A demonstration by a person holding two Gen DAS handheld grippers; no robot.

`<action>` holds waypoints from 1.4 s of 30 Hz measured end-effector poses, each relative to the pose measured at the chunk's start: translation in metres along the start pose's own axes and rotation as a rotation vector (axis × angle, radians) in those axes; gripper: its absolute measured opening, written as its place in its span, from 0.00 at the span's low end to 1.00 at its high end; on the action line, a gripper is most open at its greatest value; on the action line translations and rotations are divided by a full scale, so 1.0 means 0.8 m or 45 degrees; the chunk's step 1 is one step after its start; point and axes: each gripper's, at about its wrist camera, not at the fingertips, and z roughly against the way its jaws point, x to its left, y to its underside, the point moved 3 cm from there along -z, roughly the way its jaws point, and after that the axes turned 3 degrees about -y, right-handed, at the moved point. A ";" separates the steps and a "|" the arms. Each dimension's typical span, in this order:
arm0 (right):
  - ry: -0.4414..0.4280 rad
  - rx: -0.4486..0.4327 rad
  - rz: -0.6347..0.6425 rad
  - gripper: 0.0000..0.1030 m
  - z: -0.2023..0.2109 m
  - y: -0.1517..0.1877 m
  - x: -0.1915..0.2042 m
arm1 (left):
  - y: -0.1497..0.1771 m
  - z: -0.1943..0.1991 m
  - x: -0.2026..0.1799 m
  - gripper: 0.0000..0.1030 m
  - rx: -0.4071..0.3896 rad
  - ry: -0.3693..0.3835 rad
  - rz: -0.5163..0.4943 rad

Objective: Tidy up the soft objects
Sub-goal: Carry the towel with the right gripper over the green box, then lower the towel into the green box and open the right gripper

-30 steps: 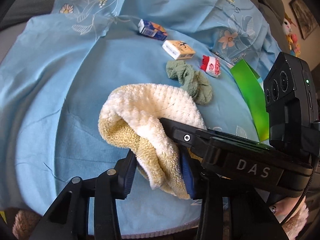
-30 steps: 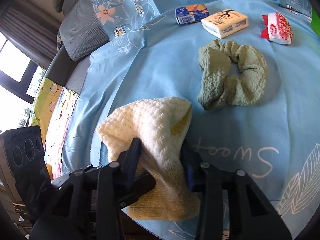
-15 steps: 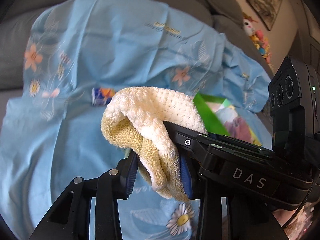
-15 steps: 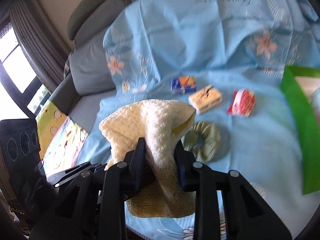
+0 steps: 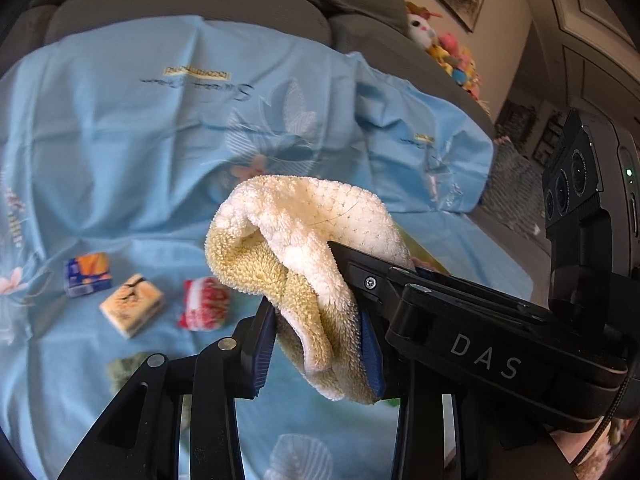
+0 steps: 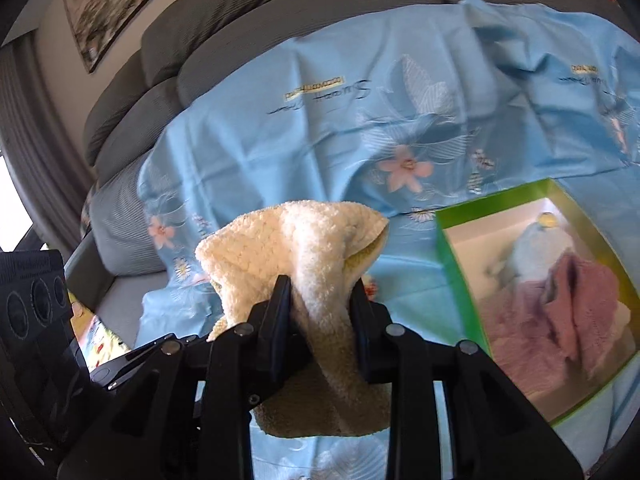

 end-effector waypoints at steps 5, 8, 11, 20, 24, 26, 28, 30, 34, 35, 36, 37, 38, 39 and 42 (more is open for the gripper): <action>0.090 -0.016 -0.076 0.27 0.009 -0.002 -0.053 | -0.002 -0.044 -0.032 0.38 0.052 0.084 -0.030; 0.142 -0.004 -0.122 0.27 0.014 -0.001 -0.083 | -0.002 -0.068 -0.049 0.38 0.093 0.129 -0.026; 0.188 -0.001 -0.179 0.27 0.017 0.001 -0.110 | 0.002 -0.091 -0.066 0.37 0.137 0.169 -0.025; 0.290 0.078 -0.300 0.28 0.016 0.017 -0.176 | 0.019 -0.141 -0.103 0.36 0.281 0.199 -0.041; 0.303 0.093 -0.350 0.28 0.014 0.019 -0.196 | 0.020 -0.151 -0.114 0.35 0.317 0.201 -0.055; 0.319 0.086 -0.379 0.28 0.021 0.018 -0.202 | 0.018 -0.152 -0.121 0.35 0.312 0.214 -0.065; 0.321 0.058 -0.387 0.28 0.030 0.014 -0.203 | 0.013 -0.147 -0.131 0.35 0.291 0.226 -0.089; 0.323 0.025 -0.395 0.28 0.039 0.009 -0.205 | 0.008 -0.147 -0.139 0.35 0.282 0.241 -0.107; 0.337 -0.043 -0.396 0.29 0.060 0.000 -0.207 | 0.000 -0.142 -0.154 0.35 0.238 0.267 -0.146; 0.338 -0.051 -0.387 0.29 0.062 -0.002 -0.207 | -0.001 -0.143 -0.155 0.35 0.239 0.268 -0.150; 0.338 -0.053 -0.386 0.29 0.062 -0.002 -0.208 | -0.002 -0.144 -0.154 0.35 0.243 0.268 -0.147; 0.338 -0.051 -0.389 0.29 0.061 -0.002 -0.209 | -0.001 -0.147 -0.153 0.35 0.253 0.272 -0.141; 0.341 -0.043 -0.395 0.29 0.059 -0.001 -0.210 | 0.000 -0.148 -0.152 0.35 0.259 0.275 -0.132; 0.348 -0.034 -0.399 0.29 0.057 -0.001 -0.211 | 0.001 -0.150 -0.150 0.35 0.267 0.279 -0.118; 0.363 -0.002 -0.384 0.29 0.048 0.000 -0.213 | 0.006 -0.158 -0.143 0.35 0.298 0.246 -0.097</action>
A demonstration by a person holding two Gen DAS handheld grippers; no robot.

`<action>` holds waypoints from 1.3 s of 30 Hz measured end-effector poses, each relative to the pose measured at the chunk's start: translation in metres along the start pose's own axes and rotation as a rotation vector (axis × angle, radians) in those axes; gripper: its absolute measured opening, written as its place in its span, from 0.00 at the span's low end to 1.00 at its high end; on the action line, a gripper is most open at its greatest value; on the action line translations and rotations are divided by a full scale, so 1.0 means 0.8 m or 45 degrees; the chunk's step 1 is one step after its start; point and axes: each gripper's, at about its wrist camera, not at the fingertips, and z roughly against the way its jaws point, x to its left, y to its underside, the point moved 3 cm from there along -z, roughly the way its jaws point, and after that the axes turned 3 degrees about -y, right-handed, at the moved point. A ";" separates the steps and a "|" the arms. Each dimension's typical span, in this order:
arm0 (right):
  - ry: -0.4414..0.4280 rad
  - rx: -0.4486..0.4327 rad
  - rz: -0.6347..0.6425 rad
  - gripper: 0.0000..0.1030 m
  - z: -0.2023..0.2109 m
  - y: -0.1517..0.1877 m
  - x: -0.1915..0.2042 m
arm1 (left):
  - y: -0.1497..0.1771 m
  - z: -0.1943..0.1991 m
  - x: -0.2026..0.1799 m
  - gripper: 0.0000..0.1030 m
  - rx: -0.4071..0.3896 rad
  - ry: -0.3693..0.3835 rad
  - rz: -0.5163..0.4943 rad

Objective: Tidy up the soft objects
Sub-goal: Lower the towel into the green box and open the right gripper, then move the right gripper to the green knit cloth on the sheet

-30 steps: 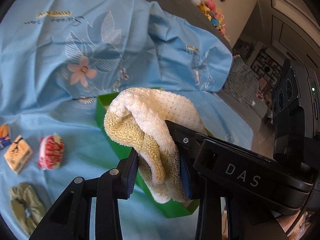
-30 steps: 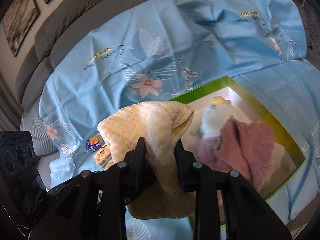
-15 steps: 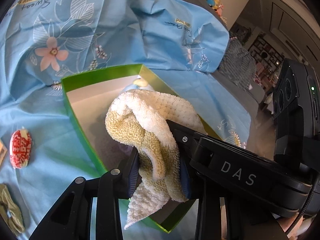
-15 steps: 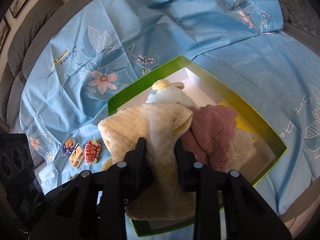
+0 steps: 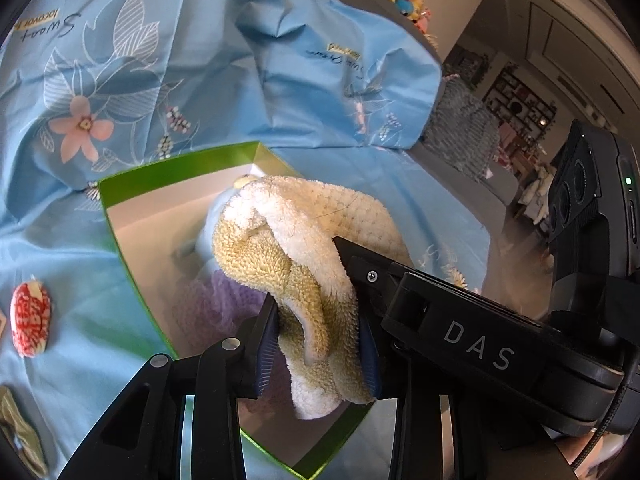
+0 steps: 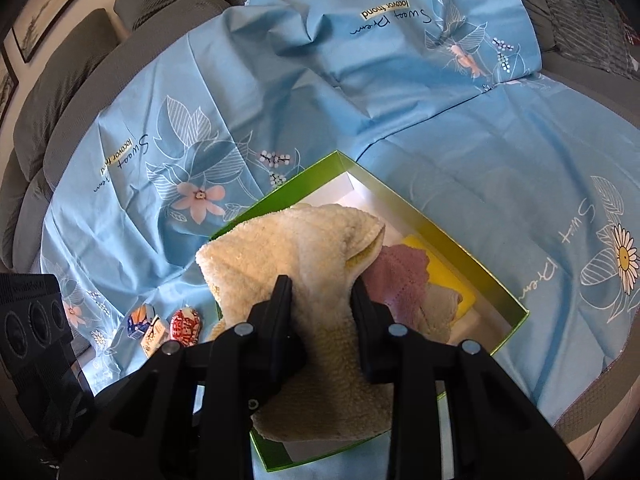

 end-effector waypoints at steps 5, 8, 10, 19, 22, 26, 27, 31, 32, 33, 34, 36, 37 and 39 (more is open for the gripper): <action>-0.009 0.125 -0.019 0.29 -0.035 0.012 -0.001 | 0.012 -0.016 0.023 0.35 0.105 -0.108 0.050; 0.033 0.168 0.017 0.30 -0.049 0.018 0.005 | 0.017 -0.023 0.034 0.35 0.170 -0.163 0.076; 0.040 0.195 0.014 0.30 -0.058 0.021 0.005 | 0.018 -0.023 0.035 0.35 0.178 -0.183 0.061; 0.052 0.289 -0.055 0.32 -0.087 0.026 -0.015 | 0.019 -0.039 0.030 0.35 0.215 -0.300 0.010; 0.059 0.298 -0.066 0.33 -0.091 0.026 -0.017 | 0.017 -0.043 0.031 0.35 0.225 -0.331 0.009; 0.052 0.293 -0.078 0.35 -0.091 0.026 -0.016 | 0.016 -0.040 0.033 0.35 0.223 -0.298 0.031; 0.053 0.290 -0.082 0.38 -0.088 0.025 -0.015 | 0.016 -0.038 0.033 0.35 0.217 -0.276 0.046; 0.053 0.234 -0.106 0.57 -0.069 0.021 -0.013 | 0.016 -0.011 0.029 0.35 0.178 -0.203 0.096; 0.049 0.215 -0.107 0.62 -0.063 0.020 -0.011 | 0.015 0.000 0.026 0.35 0.151 -0.176 0.100; 0.031 0.189 -0.109 0.71 -0.055 0.019 -0.008 | 0.015 0.008 0.025 0.35 0.130 -0.163 0.100; 0.011 0.169 -0.109 0.75 -0.049 0.018 -0.006 | 0.016 0.020 0.023 0.35 0.101 -0.154 0.096; -0.029 0.128 -0.107 0.86 -0.036 0.017 0.002 | 0.017 0.039 0.023 0.35 0.071 -0.164 0.095; -0.041 0.112 -0.105 0.88 -0.032 0.017 0.006 | 0.020 0.051 0.027 0.35 0.056 -0.169 0.105; -0.058 0.062 -0.100 0.96 -0.022 0.020 0.017 | 0.023 0.067 0.035 0.50 0.046 -0.163 0.139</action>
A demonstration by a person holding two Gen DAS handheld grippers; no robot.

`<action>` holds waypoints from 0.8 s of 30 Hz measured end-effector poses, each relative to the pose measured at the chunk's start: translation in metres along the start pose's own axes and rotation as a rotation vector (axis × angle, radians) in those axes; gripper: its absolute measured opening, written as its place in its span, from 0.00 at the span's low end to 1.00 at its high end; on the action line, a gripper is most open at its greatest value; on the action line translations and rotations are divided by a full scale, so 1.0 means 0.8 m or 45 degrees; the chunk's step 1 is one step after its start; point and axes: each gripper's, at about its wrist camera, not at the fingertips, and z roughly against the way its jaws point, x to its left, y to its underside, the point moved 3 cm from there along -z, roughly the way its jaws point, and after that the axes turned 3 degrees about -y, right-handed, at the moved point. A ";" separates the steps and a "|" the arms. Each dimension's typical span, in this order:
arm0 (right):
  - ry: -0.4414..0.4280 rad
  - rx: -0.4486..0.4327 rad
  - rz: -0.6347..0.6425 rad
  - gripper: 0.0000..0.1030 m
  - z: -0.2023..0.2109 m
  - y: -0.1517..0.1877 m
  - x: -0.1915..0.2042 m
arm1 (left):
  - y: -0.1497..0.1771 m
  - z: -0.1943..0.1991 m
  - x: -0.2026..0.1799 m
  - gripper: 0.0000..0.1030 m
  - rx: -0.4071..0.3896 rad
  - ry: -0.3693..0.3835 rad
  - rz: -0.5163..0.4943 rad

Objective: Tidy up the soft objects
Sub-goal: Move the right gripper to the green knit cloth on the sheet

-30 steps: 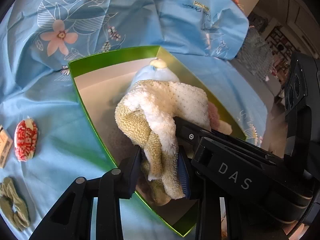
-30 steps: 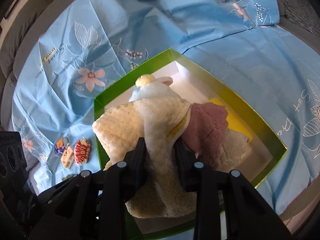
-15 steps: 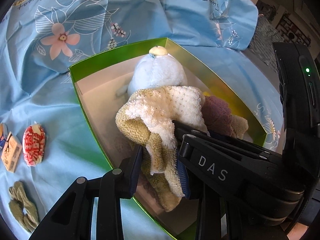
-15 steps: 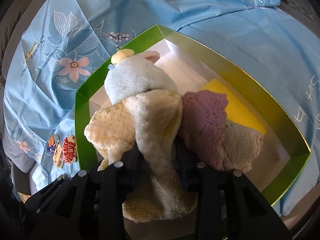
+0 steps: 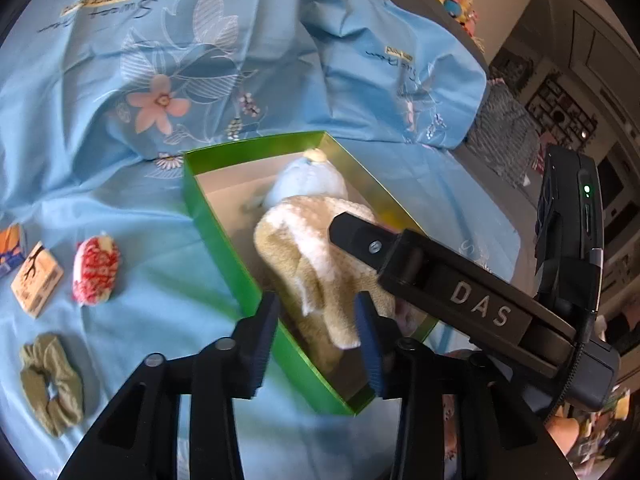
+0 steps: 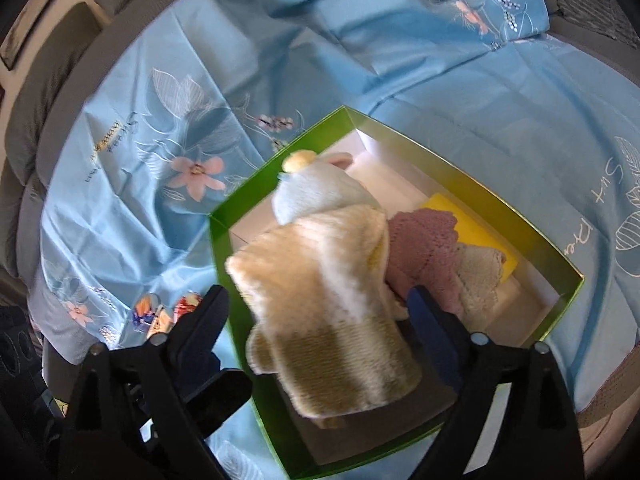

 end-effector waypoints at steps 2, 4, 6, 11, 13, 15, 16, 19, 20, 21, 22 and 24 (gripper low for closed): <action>0.008 -0.044 0.025 0.97 0.007 0.003 0.012 | 0.004 0.017 0.015 0.61 -0.021 0.016 0.046; 0.019 -0.064 0.054 0.97 0.010 0.007 0.026 | 0.008 0.034 0.031 0.62 -0.053 0.016 0.082; 0.017 -0.080 0.081 0.98 0.010 0.011 0.040 | 0.011 0.049 0.046 0.62 -0.073 0.005 0.108; -0.001 -0.108 0.166 0.99 0.012 0.026 0.075 | 0.035 0.093 0.099 0.62 -0.123 -0.026 0.188; 0.001 -0.115 0.212 0.99 0.013 0.033 0.089 | 0.049 0.107 0.123 0.62 -0.139 -0.056 0.224; -0.009 -0.104 0.264 0.99 0.012 0.044 0.105 | 0.061 0.121 0.151 0.63 -0.165 -0.108 0.272; -0.016 -0.098 0.289 0.99 0.011 0.049 0.113 | 0.068 0.127 0.163 0.63 -0.175 -0.132 0.293; -0.043 -0.076 0.371 0.99 0.006 0.068 0.138 | 0.093 0.142 0.207 0.63 -0.200 -0.213 0.366; -0.061 -0.060 0.404 0.99 0.003 0.076 0.149 | 0.102 0.145 0.222 0.63 -0.208 -0.239 0.394; -0.078 -0.044 0.426 0.99 0.000 0.083 0.156 | 0.109 0.146 0.233 0.63 -0.212 -0.255 0.419; -0.104 -0.021 0.451 0.99 -0.005 0.091 0.165 | 0.120 0.147 0.247 0.63 -0.217 -0.277 0.457; -0.152 0.033 0.485 0.99 -0.018 0.106 0.181 | 0.138 0.141 0.269 0.63 -0.200 -0.303 0.504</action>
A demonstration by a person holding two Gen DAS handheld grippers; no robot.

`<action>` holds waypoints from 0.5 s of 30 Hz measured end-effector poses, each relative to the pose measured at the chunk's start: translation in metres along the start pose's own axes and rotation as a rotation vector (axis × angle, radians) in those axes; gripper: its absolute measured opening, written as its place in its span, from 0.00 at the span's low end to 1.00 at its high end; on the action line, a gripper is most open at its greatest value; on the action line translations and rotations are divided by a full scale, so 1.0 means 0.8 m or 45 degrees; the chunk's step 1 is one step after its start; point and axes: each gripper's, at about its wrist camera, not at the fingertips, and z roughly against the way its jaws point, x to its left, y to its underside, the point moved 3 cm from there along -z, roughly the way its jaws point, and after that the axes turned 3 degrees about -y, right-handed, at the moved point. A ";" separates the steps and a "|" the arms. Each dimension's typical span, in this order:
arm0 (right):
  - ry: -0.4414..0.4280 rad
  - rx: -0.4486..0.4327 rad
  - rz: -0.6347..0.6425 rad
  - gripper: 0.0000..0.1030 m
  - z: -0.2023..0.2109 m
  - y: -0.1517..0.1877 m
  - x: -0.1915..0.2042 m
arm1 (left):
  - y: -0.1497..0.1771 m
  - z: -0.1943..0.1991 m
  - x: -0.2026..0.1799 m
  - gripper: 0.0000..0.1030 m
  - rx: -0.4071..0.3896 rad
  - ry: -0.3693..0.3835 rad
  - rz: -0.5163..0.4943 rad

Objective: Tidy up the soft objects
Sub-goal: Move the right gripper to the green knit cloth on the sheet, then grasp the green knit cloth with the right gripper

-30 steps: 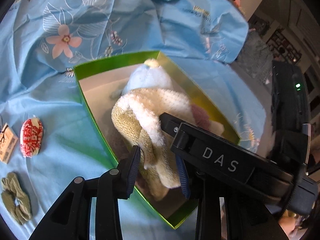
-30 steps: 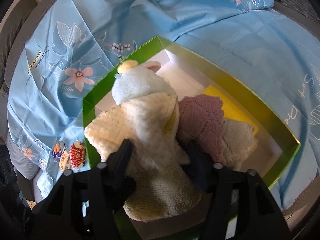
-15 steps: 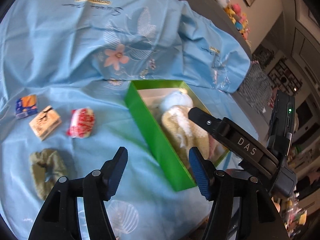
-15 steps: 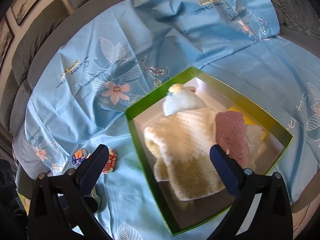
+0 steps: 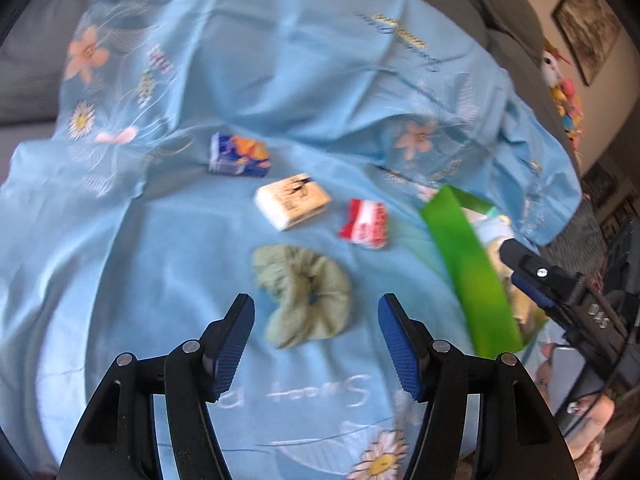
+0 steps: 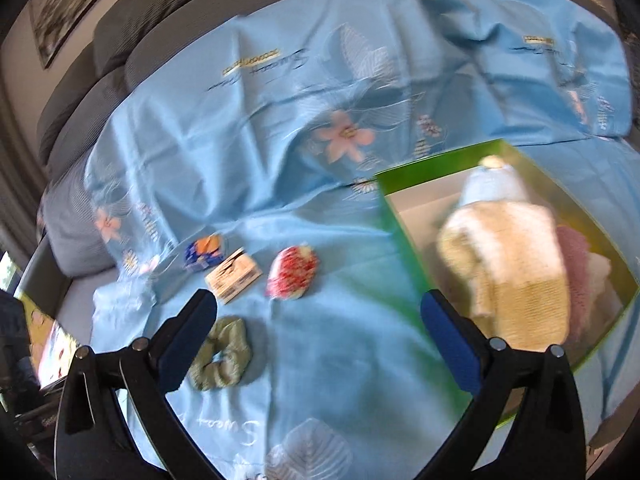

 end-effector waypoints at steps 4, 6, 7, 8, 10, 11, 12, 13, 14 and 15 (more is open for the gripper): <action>-0.050 0.085 0.073 0.98 -0.035 0.019 0.035 | 0.017 -0.018 0.035 0.63 0.007 -0.062 0.046; -0.070 0.132 0.114 0.96 -0.055 0.029 0.052 | 0.022 -0.028 0.044 0.63 0.016 -0.089 0.081; -0.079 0.155 0.126 0.95 -0.064 0.033 0.058 | 0.024 -0.033 0.048 0.63 0.034 -0.100 0.097; -0.090 0.183 0.136 0.91 -0.074 0.038 0.064 | 0.025 -0.037 0.049 0.63 0.038 -0.096 0.106; -0.100 0.242 0.158 0.81 -0.093 0.046 0.073 | 0.026 -0.040 0.047 0.63 0.030 -0.062 0.107; -0.111 0.282 0.166 0.74 -0.106 0.051 0.077 | 0.025 -0.040 0.043 0.63 0.021 -0.038 0.099; -0.118 0.304 0.167 0.68 -0.112 0.053 0.079 | 0.024 -0.041 0.041 0.63 0.014 -0.026 0.095; -0.123 0.325 0.166 0.64 -0.119 0.054 0.081 | 0.024 -0.041 0.036 0.63 -0.008 -0.009 0.086; -0.134 0.348 0.166 0.58 -0.128 0.056 0.083 | 0.024 -0.044 0.032 0.63 -0.017 -0.010 0.072; -0.146 0.357 0.160 0.49 -0.133 0.057 0.084 | 0.024 -0.047 0.029 0.63 -0.017 -0.016 0.063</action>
